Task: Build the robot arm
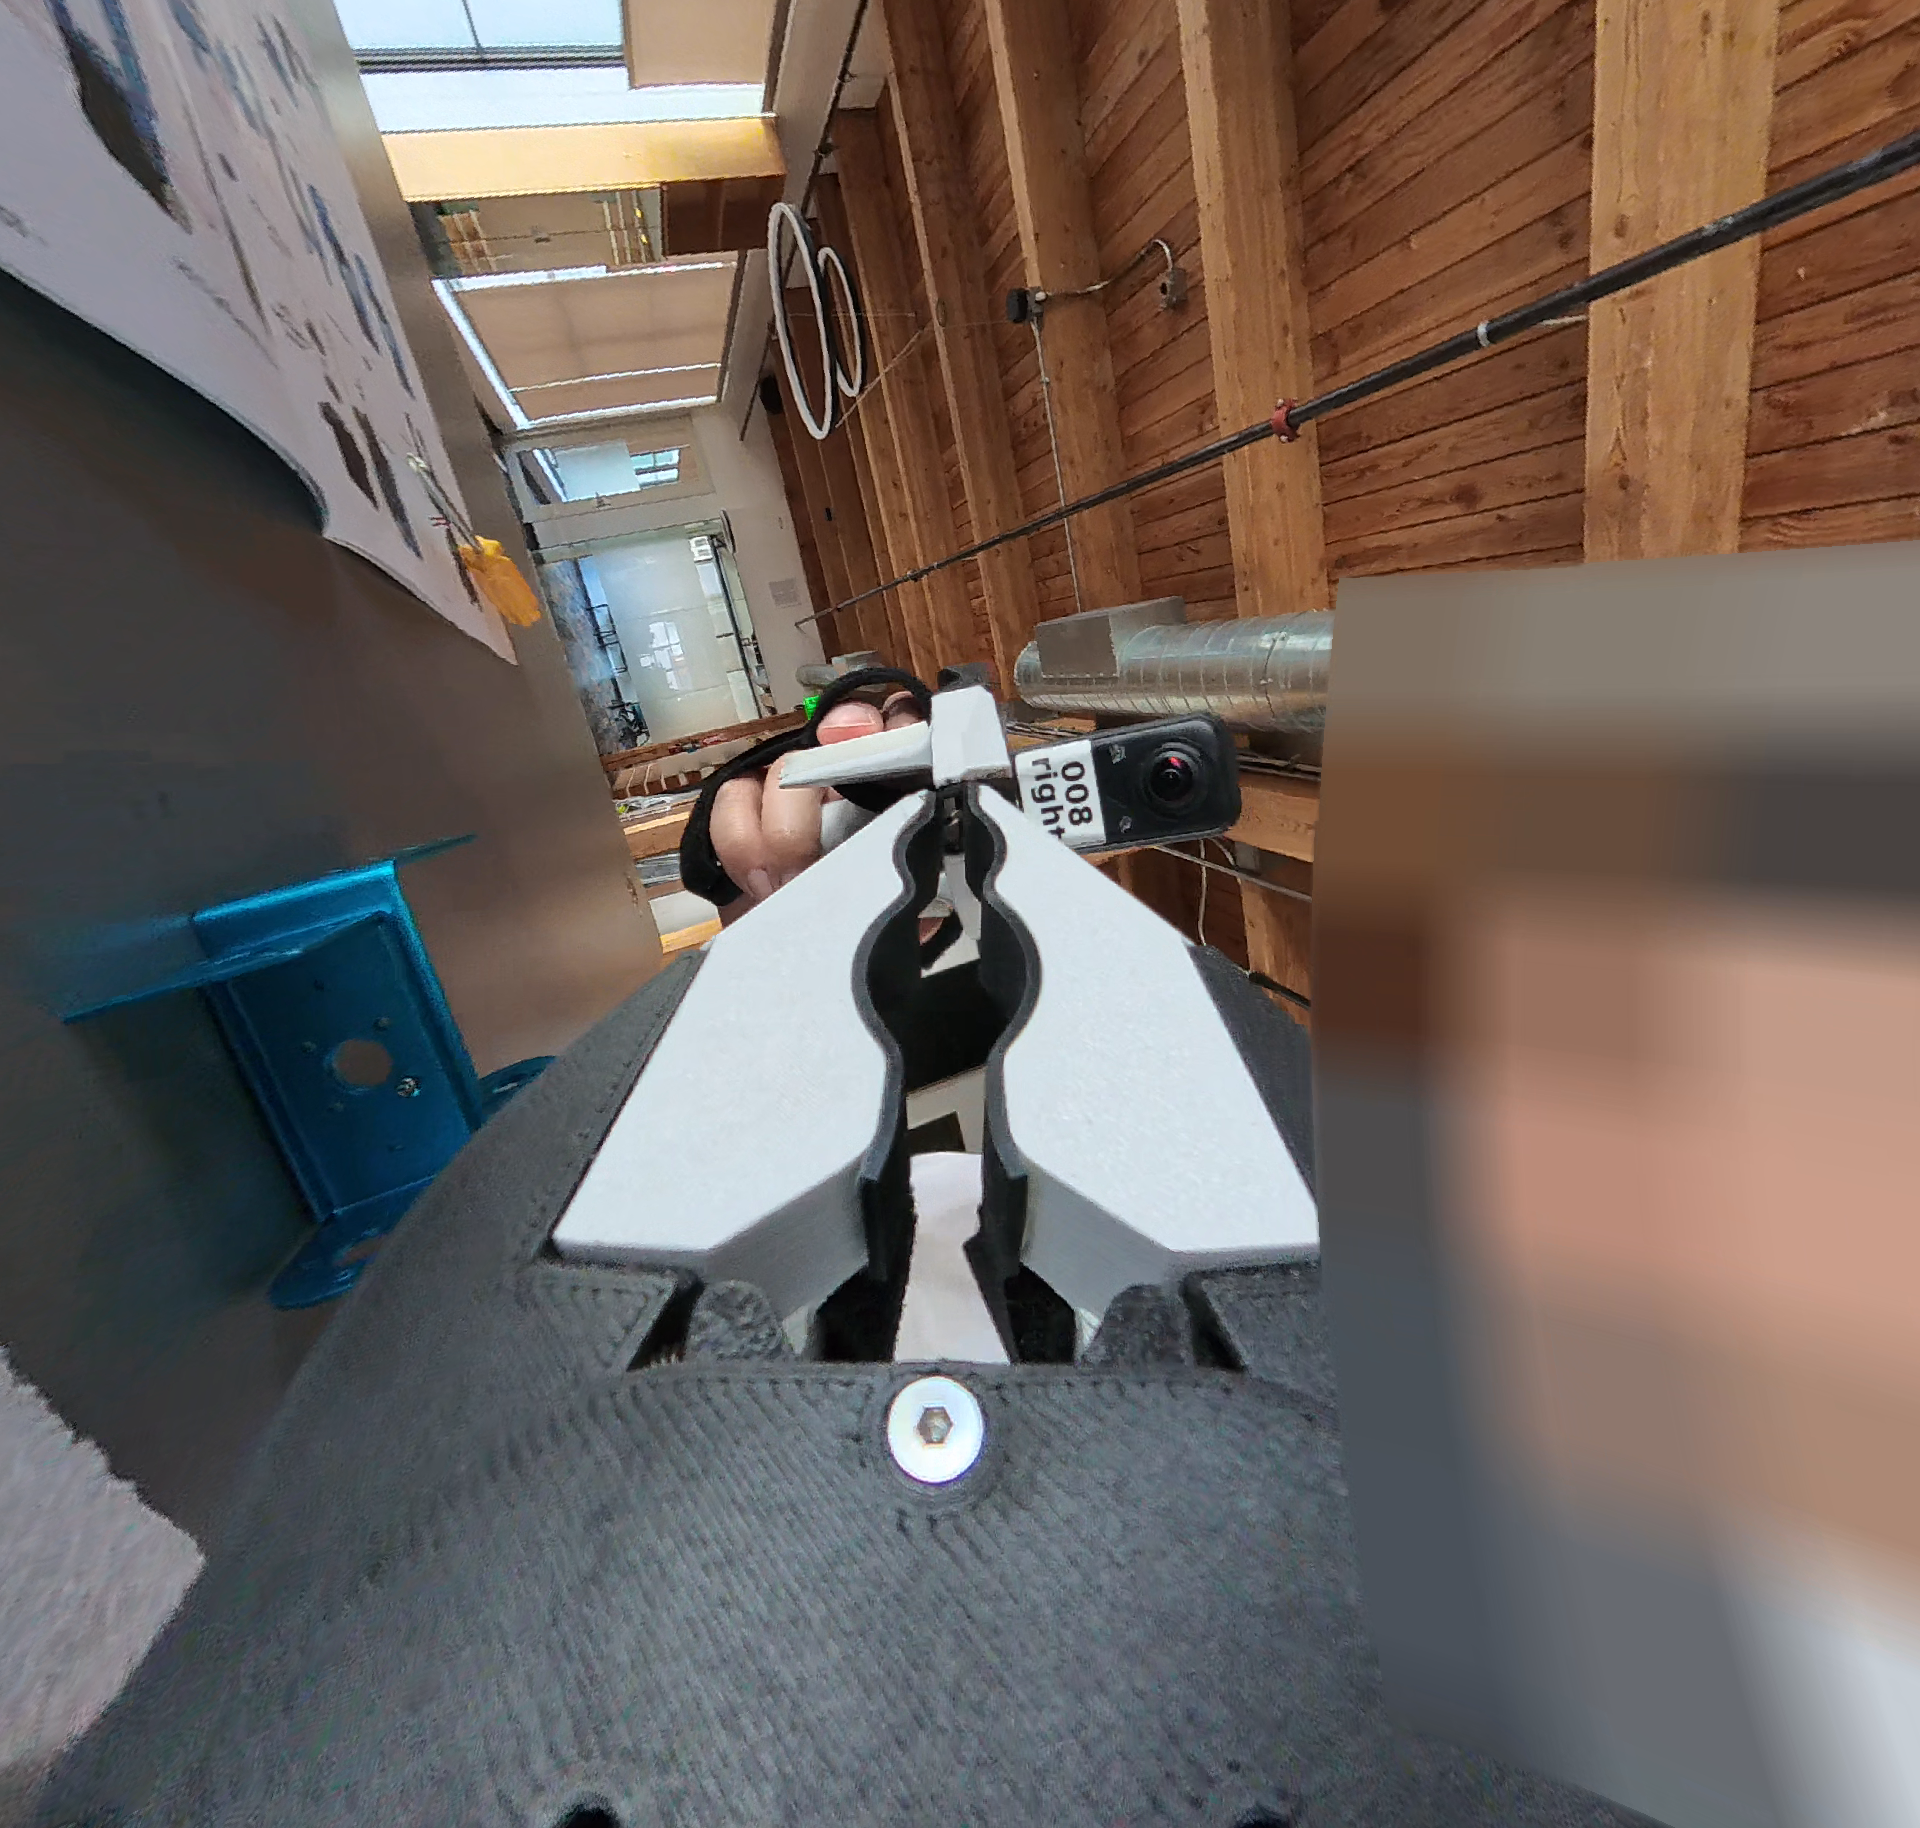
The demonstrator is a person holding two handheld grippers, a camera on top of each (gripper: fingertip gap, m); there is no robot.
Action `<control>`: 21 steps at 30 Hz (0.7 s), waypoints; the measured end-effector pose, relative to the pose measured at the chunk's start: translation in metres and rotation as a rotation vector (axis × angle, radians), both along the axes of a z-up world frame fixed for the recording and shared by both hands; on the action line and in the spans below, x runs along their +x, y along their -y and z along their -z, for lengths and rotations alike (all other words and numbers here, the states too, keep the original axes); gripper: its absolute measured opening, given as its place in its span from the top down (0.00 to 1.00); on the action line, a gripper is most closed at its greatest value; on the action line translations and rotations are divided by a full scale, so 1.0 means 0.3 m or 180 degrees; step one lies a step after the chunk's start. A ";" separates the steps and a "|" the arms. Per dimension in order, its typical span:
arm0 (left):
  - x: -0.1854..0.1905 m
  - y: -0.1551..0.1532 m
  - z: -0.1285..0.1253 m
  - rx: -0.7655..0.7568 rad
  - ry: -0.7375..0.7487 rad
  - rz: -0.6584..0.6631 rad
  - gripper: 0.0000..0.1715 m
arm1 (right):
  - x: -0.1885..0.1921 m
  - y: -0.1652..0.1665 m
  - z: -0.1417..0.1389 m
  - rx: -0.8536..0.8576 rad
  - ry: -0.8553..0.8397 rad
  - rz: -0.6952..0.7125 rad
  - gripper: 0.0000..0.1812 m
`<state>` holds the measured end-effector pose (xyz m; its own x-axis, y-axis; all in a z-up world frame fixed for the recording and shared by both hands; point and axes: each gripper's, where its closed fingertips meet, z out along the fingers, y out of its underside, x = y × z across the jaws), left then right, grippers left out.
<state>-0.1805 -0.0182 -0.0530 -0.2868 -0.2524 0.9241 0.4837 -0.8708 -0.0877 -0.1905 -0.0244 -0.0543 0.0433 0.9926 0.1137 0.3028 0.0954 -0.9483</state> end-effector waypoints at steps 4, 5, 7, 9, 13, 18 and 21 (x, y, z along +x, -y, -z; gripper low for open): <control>0.002 -0.021 0.029 -0.0208 -0.0078 -0.0029 0.99 | 0.008 -0.014 0.024 -0.0041 -0.0035 0.0044 0.96; 0.001 -0.025 0.035 -0.0267 -0.0074 -0.0035 0.99 | 0.011 -0.015 0.023 -0.0044 -0.0063 0.0043 0.96; 0.007 -0.026 0.044 -0.0340 -0.0125 -0.0014 0.99 | 0.019 -0.022 0.021 -0.0004 -0.0095 0.0070 0.96; 0.016 -0.025 0.049 -0.0365 -0.0245 -0.0002 0.99 | 0.026 -0.026 0.026 -0.0023 -0.0079 0.0071 0.95; 0.025 -0.030 0.049 -0.0404 -0.0372 0.0014 0.99 | 0.030 -0.021 0.038 -0.0096 -0.0078 -0.0001 0.95; 0.030 -0.040 0.062 -0.0398 -0.0577 -0.0013 0.99 | 0.033 -0.035 0.054 -0.0165 -0.0122 0.0034 0.95; 0.033 -0.046 0.064 -0.0413 -0.0590 -0.0005 0.99 | 0.034 -0.039 0.052 -0.0207 -0.0189 0.0039 0.95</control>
<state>-0.1705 -0.0046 -0.0723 -0.1088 -0.1284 0.9857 0.4712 -0.8798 -0.0626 -0.1802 -0.0126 -0.0699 0.0604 0.9971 0.0458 0.2466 0.0295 -0.9687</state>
